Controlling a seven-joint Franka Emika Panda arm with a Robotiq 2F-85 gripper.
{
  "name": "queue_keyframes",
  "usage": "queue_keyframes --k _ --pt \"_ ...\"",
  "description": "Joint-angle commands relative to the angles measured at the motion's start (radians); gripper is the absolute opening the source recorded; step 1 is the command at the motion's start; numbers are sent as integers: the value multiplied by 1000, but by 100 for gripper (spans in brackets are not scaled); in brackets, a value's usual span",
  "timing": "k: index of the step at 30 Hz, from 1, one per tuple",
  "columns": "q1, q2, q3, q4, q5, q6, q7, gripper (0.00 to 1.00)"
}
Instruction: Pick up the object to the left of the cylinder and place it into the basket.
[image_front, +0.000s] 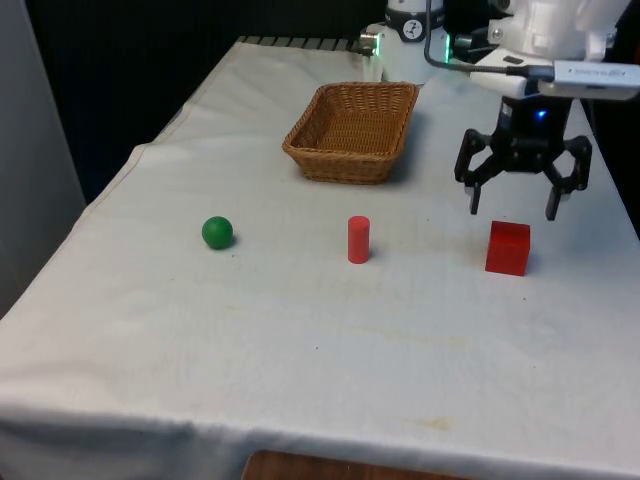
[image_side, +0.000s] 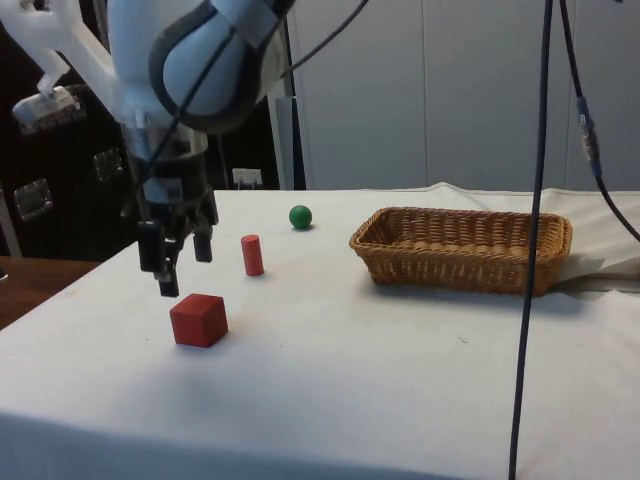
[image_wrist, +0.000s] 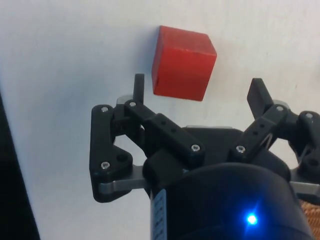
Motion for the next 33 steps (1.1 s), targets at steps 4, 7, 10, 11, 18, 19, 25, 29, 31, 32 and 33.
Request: queue_keyframes --k 4,7,10,11,18,19,25,29,31,32,33 --pt "-9 23 13 -10 25 54 -9 100" --pt "-11 38 18 -12 40 78 -12 100" --pt "-12 42 20 -12 43 83 -12 100" --pt "-13 51 22 -11 50 92 -13 100" --pt "-14 85 24 -9 75 117 -19 100" --pt "-2 85 9 -10 61 109 -6 100" --pt "-13 98 21 -7 74 121 -14 90" --pt "-4 98 9 -10 61 112 -5 40" --pt "-12 102 20 -7 73 121 -12 29" --pt "-12 102 20 -7 73 122 -12 7" --pt "-12 103 20 -7 73 122 -11 0"
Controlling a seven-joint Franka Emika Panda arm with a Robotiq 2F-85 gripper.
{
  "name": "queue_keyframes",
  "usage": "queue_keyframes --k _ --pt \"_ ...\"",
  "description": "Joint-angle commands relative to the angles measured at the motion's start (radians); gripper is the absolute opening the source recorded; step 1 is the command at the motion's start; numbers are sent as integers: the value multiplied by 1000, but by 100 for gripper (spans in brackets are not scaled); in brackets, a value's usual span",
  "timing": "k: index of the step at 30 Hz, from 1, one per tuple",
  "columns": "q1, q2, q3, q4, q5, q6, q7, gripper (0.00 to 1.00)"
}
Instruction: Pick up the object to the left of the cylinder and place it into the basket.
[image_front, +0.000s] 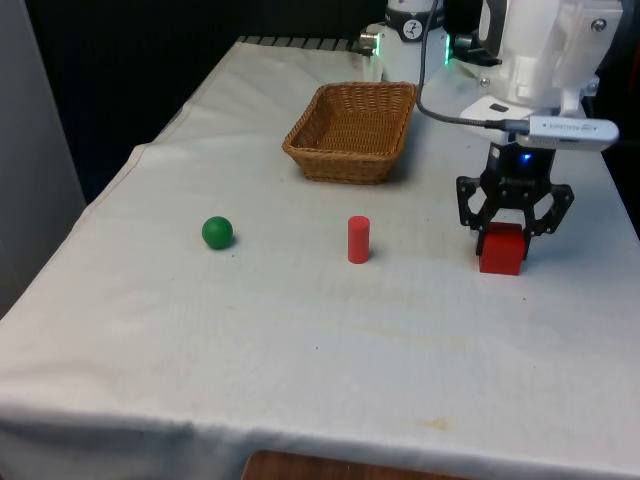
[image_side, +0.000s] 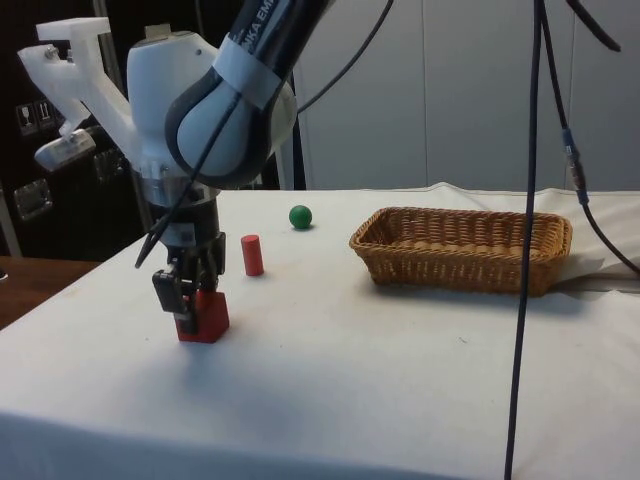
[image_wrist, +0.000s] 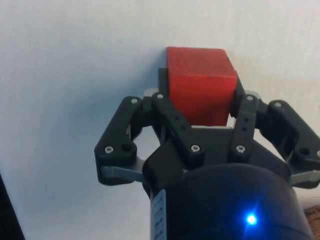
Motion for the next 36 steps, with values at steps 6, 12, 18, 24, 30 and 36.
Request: queue_keyframes --k 6,12,18,24,30,36 --pt "-8 5 11 2 11 11 -7 0" --pt "-6 -8 2 -8 4 4 -8 0" --pt "-1 -28 -8 -28 -1 1 -12 0" --pt "-1 -37 -11 -37 -2 -1 -17 0" --pt "2 -82 -21 -61 -11 -17 -28 0" --pt "4 -118 -31 -65 -19 -45 -33 0"
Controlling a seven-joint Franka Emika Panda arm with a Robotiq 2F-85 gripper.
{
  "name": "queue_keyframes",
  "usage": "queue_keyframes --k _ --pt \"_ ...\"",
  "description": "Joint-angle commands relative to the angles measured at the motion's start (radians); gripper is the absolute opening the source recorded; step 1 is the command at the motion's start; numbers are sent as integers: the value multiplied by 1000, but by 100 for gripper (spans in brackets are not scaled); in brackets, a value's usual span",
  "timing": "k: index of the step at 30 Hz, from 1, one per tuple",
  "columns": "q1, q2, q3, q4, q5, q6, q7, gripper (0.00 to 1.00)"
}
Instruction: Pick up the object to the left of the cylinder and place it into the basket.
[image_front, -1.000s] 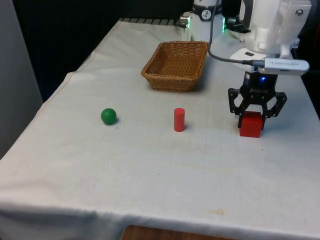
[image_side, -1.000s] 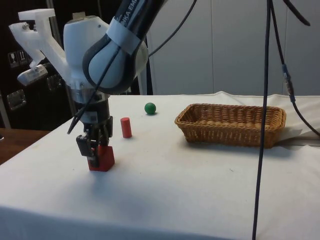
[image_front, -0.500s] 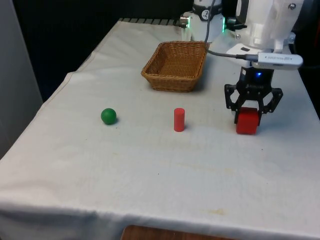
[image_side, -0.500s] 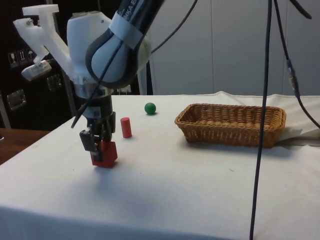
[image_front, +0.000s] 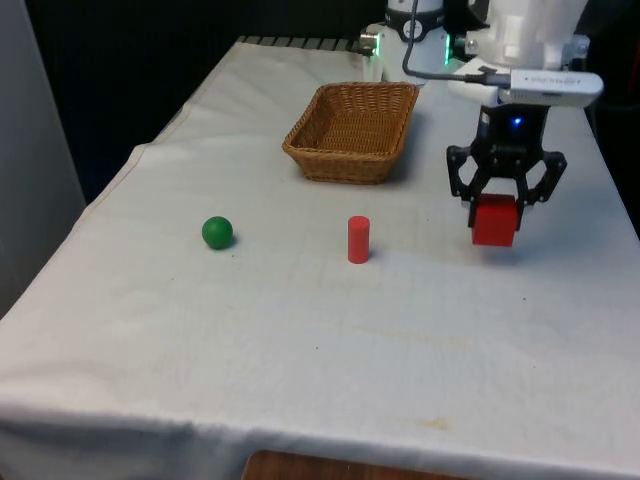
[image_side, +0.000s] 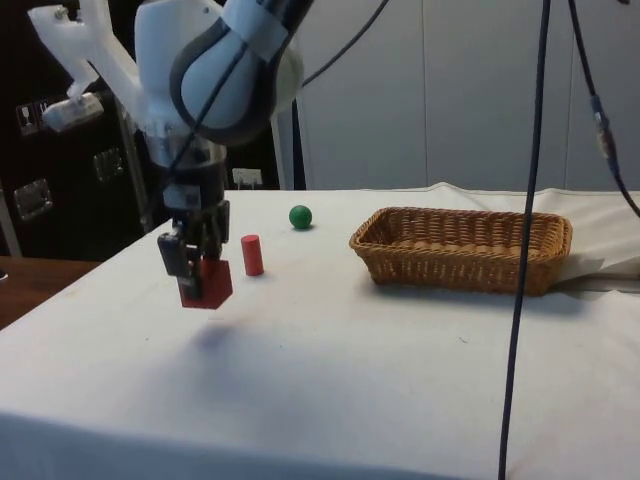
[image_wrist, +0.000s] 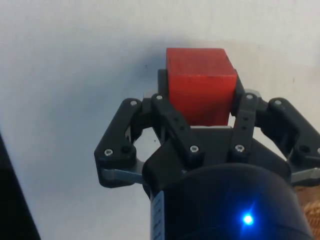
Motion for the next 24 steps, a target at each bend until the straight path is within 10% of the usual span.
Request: queue_keyframes --k 1,24 --pt "6 -16 -8 -5 -11 -13 3 0" --pt "0 -133 -24 -35 -36 -113 -24 0"
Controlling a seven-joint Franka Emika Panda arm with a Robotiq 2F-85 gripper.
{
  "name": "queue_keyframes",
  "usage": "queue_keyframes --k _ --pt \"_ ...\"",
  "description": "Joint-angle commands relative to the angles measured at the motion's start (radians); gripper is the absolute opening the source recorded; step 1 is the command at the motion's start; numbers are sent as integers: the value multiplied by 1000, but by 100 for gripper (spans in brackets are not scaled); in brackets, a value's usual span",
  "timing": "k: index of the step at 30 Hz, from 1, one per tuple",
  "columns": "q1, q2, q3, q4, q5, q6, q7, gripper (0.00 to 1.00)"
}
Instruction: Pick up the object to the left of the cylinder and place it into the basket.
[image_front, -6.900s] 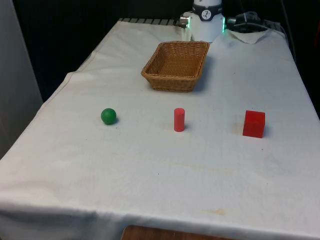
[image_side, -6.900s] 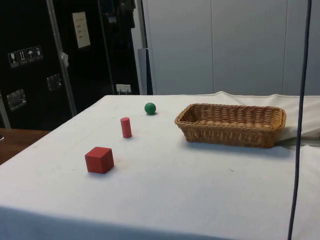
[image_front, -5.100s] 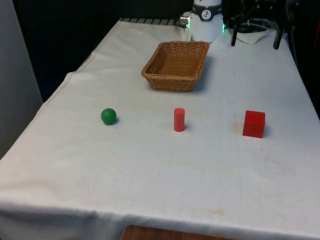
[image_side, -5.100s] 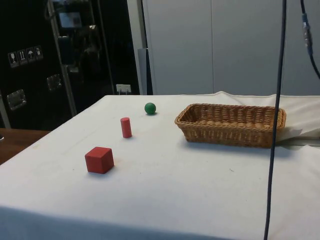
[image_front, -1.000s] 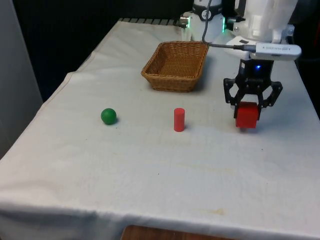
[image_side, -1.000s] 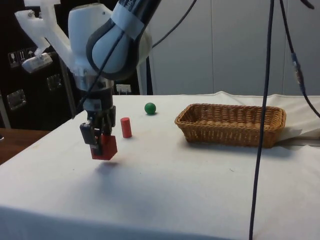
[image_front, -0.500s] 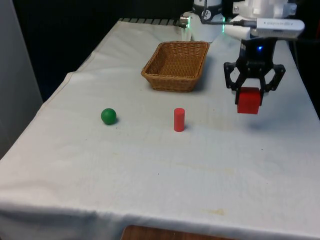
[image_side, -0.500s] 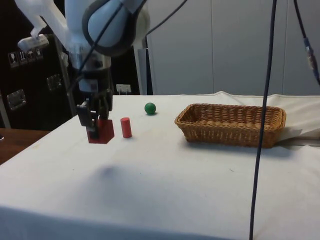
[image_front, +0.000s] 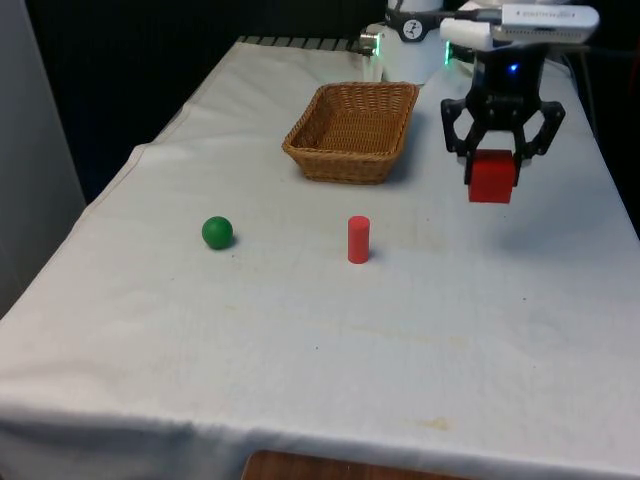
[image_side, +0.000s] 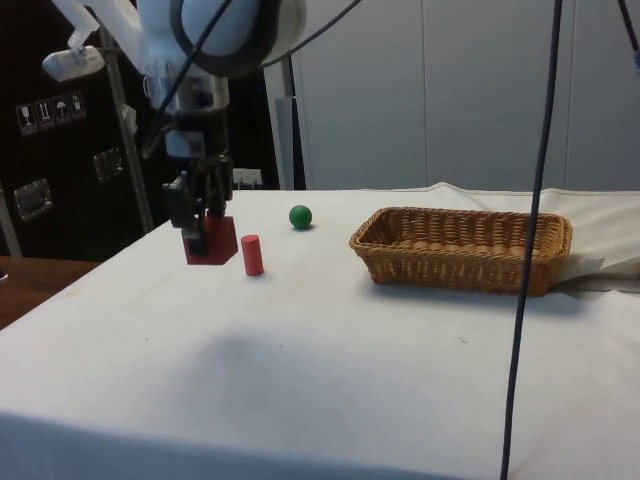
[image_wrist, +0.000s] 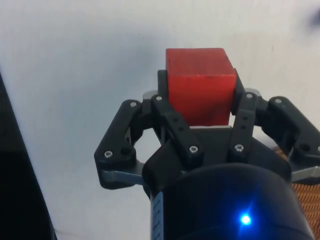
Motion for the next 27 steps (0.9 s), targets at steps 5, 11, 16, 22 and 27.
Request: queue_keyframes --k 5,11,16,22,27 --pt "5 -52 -13 -42 -23 -9 -4 0" --pt "4 -88 -18 -73 -41 -13 -6 0" --pt "3 -132 -23 -118 -66 -12 -7 0" --pt "2 -177 -27 -168 -92 -8 -7 0" --pt "2 -207 -30 -202 -110 -7 -7 0"
